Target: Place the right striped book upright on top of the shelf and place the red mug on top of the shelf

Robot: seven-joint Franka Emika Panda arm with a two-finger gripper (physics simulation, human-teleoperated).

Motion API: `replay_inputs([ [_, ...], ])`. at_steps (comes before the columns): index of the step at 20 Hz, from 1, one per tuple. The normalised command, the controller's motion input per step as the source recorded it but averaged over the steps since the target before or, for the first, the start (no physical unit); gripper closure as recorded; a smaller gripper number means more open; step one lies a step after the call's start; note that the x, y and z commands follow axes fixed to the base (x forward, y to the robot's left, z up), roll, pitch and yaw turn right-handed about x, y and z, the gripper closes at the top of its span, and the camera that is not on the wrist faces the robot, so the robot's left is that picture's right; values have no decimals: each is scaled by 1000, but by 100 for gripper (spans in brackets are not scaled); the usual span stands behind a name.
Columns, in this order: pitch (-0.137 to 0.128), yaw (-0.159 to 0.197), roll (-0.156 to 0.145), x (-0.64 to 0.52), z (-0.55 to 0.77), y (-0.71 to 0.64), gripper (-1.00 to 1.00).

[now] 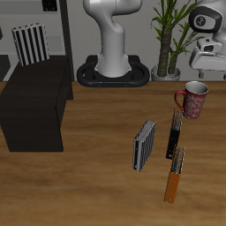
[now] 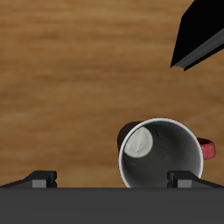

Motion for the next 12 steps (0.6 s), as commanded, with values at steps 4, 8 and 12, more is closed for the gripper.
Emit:
replay_inputs([
  [4,44,-29,25,40,-302,-113,-100],
  [8,46,-45,29,-9,-263,-77,-100],
  [12,13,-26,35,-3,-227,-49,-100],
])
